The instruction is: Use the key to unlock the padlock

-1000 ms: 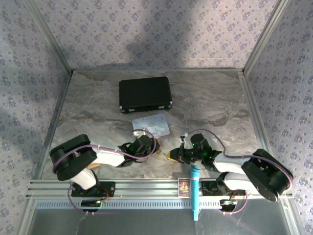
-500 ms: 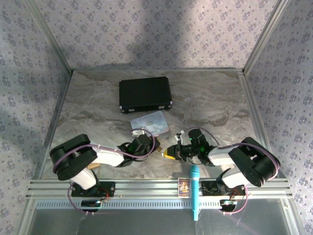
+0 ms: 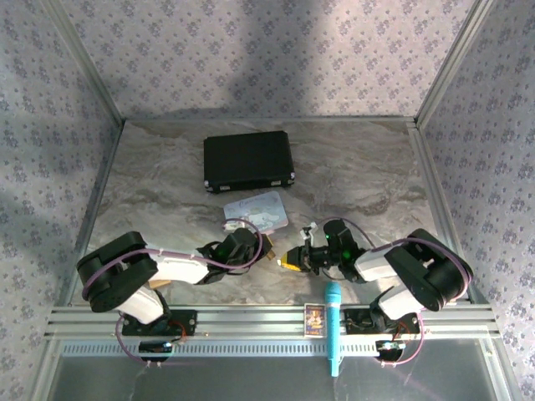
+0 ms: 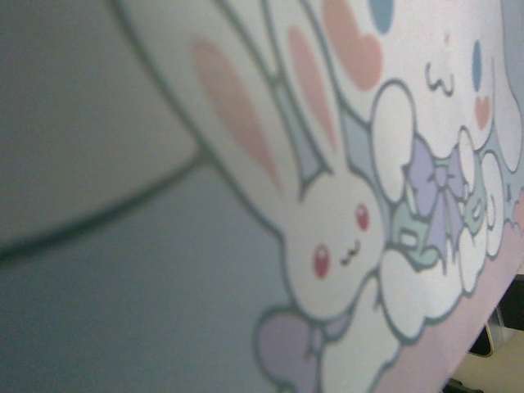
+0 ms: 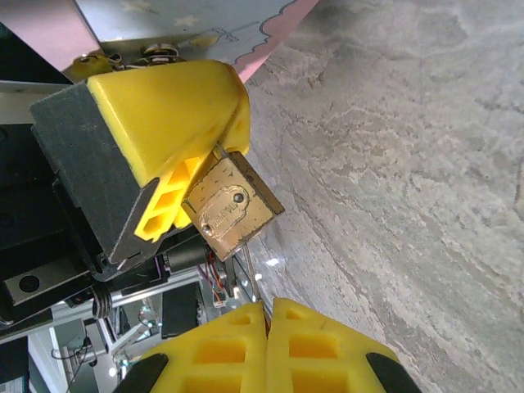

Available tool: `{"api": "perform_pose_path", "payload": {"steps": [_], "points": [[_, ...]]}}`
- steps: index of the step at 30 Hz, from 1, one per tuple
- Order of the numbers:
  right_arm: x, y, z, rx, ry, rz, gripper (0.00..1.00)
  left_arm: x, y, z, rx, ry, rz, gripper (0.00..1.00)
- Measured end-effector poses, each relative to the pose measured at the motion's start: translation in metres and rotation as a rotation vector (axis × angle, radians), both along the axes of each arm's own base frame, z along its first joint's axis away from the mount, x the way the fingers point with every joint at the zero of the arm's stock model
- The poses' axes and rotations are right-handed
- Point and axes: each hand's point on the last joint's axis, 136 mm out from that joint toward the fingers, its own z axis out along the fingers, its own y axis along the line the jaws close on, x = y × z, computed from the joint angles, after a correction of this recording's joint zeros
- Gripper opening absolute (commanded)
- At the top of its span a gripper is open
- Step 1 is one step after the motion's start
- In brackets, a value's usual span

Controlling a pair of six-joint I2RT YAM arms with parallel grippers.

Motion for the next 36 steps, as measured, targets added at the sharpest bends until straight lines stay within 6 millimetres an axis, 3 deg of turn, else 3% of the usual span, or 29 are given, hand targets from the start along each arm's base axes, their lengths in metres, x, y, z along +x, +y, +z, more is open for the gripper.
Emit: {"api": "perform_pose_path", "payload": {"steps": [23, 31, 36], "points": [[0.009, 0.010, -0.001, 0.029, -0.010, -0.015, 0.00, 0.006, 0.002, 0.003, -0.033, 0.033, 0.038, 0.00], [0.016, 0.009, 0.009, 0.068, -0.042, -0.025, 0.00, 0.011, 0.003, 0.014, -0.070, 0.026, 0.060, 0.00], [0.018, 0.007, 0.004, 0.073, -0.027, -0.022, 0.00, 0.011, 0.003, 0.015, -0.082, 0.034, 0.066, 0.00]]}}
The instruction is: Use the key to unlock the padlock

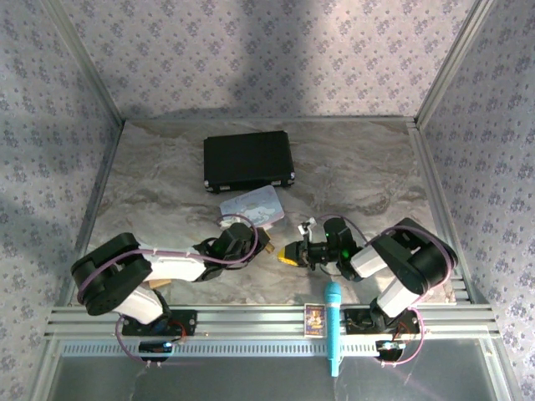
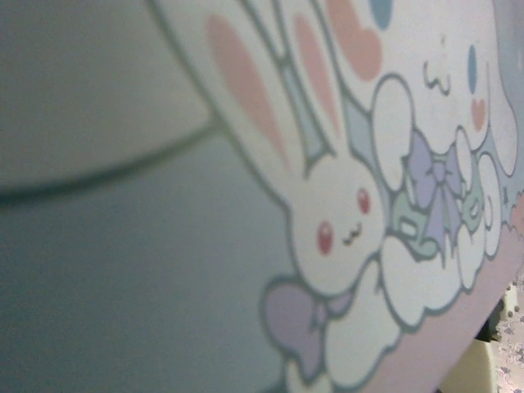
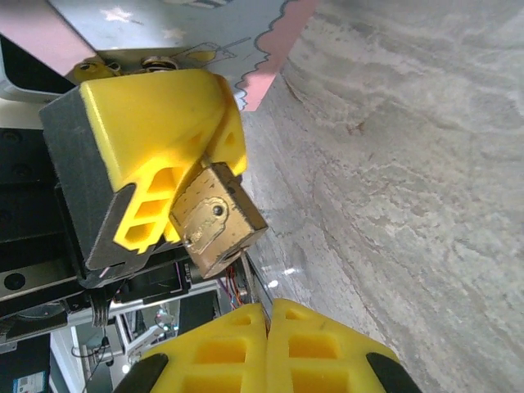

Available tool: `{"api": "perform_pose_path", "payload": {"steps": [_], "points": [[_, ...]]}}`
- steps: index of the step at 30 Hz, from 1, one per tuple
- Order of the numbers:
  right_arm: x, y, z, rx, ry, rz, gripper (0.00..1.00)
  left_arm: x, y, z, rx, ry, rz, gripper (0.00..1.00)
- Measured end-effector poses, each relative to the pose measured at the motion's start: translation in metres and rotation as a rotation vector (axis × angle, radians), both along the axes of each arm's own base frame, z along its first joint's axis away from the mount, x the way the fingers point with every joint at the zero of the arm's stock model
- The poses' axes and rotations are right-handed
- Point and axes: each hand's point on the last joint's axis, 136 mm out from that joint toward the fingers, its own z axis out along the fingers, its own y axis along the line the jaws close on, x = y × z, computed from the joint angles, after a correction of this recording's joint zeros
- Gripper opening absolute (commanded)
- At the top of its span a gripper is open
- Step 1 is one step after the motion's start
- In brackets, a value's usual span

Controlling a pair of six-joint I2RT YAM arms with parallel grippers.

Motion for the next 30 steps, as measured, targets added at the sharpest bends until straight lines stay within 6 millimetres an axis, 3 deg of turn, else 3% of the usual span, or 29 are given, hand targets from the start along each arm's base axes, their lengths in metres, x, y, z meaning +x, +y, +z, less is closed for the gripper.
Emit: {"api": "perform_pose_path", "payload": {"steps": [30], "points": [[0.0056, 0.0059, -0.0050, 0.112, 0.101, 0.103, 0.00, 0.0016, 0.0040, 0.0012, -0.013, -0.016, 0.008, 0.00]]}}
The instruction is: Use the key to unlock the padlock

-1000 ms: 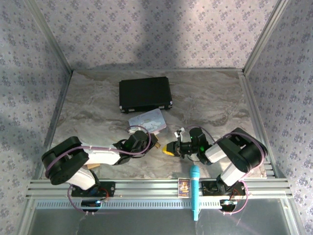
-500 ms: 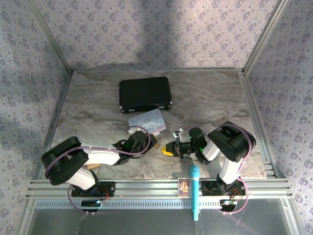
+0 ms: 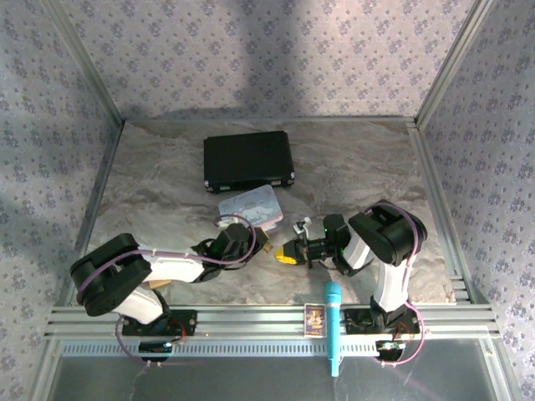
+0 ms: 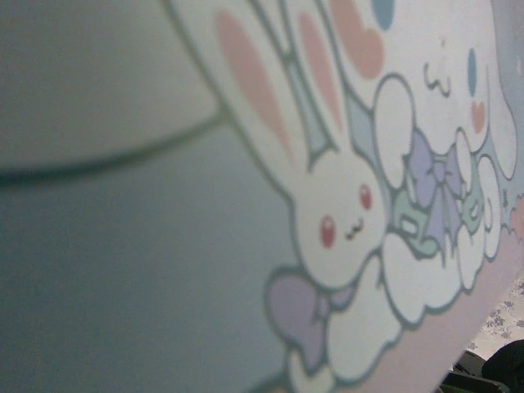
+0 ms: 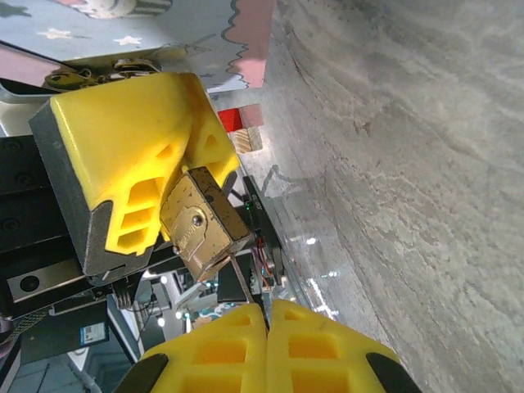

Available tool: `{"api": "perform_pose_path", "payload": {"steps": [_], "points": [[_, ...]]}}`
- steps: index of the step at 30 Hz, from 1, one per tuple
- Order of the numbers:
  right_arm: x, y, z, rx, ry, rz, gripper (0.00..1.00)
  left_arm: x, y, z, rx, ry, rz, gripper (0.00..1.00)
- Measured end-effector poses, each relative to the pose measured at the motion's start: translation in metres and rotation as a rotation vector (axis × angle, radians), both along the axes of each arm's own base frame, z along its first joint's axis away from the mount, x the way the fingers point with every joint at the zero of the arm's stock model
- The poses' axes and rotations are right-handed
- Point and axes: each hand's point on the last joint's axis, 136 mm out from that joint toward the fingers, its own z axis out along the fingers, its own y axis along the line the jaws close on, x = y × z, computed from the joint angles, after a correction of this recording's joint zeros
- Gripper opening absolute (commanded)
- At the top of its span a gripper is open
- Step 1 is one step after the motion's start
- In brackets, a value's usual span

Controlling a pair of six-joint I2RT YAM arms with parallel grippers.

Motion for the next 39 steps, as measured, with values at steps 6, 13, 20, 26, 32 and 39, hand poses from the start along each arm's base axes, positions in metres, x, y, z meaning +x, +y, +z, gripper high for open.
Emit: {"api": "perform_pose_path", "payload": {"steps": [6, 13, 20, 26, 32, 39], "points": [[0.007, -0.004, 0.005, 0.026, 0.001, 0.015, 0.00, 0.004, -0.002, 0.006, -0.022, -0.018, 0.002, 0.00], [0.010, -0.004, -0.001, 0.037, 0.018, 0.036, 0.00, 0.003, -0.003, 0.005, -0.014, -0.026, -0.012, 0.00], [0.022, -0.012, -0.003, 0.038, 0.029, -0.009, 0.00, 0.002, -0.011, 0.001, -0.036, -0.021, -0.041, 0.00], [0.038, -0.007, 0.004, 0.046, -0.015, -0.050, 0.00, -0.012, -0.042, 0.022, -0.183, -0.037, -0.144, 0.00], [0.039, -0.013, -0.006, 0.014, 0.004, -0.110, 0.00, -0.014, -0.042, 0.020, -0.159, -0.016, -0.149, 0.00], [0.037, -0.039, -0.014, -0.050, 0.012, -0.203, 0.00, -0.004, -0.031, 0.032, -0.020, -0.042, -0.131, 0.00]]}}
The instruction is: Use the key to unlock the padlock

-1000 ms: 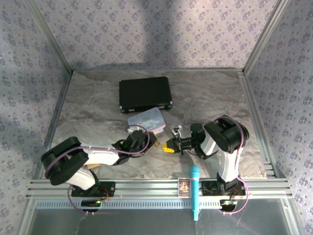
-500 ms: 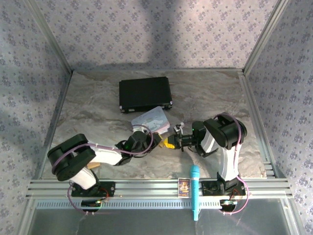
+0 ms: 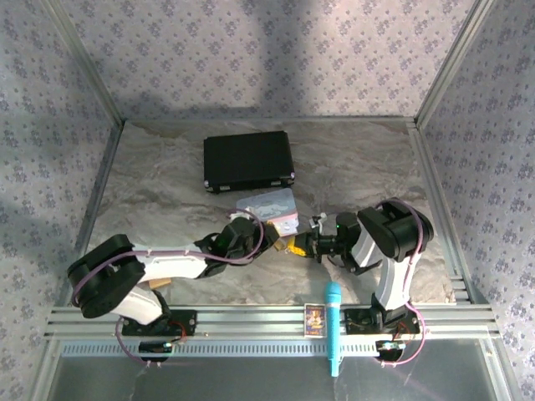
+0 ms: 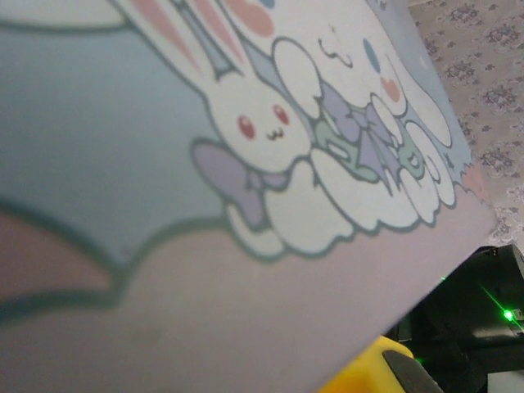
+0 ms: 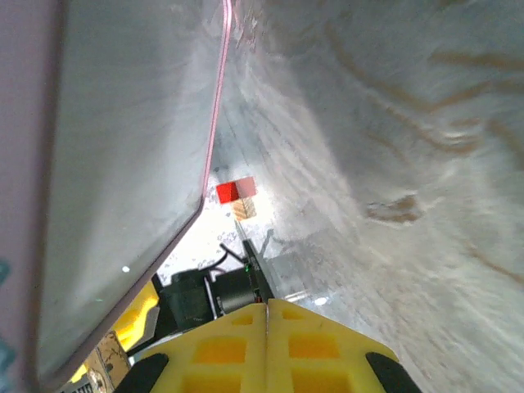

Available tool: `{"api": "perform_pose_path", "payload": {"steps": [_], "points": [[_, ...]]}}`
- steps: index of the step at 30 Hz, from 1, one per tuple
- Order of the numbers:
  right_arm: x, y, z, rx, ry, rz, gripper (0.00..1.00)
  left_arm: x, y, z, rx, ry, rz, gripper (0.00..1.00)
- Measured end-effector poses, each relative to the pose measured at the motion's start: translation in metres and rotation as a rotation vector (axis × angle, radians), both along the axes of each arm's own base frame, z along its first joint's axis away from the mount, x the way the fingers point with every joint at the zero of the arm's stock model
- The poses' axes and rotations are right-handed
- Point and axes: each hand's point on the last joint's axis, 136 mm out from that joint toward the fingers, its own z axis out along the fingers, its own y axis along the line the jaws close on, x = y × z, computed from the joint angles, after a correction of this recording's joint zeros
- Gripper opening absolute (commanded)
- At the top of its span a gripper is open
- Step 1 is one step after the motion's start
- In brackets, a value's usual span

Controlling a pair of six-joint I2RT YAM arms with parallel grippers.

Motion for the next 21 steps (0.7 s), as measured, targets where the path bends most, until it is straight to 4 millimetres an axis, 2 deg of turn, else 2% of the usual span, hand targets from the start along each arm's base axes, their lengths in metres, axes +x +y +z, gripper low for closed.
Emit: {"api": "perform_pose_path", "payload": {"steps": [10, 16, 21], "points": [[0.008, -0.009, -0.005, -0.056, -0.027, -0.045, 0.00, 0.024, 0.004, -0.043, 0.129, 0.054, 0.021, 0.00], [0.006, -0.022, -0.010, -0.143, -0.018, -0.116, 0.00, 0.044, -0.007, -0.047, 0.152, 0.036, 0.044, 0.10], [0.007, -0.027, 0.005, -0.243, -0.108, -0.158, 0.00, 0.047, -0.008, -0.055, 0.167, 0.035, 0.048, 0.19]]}}
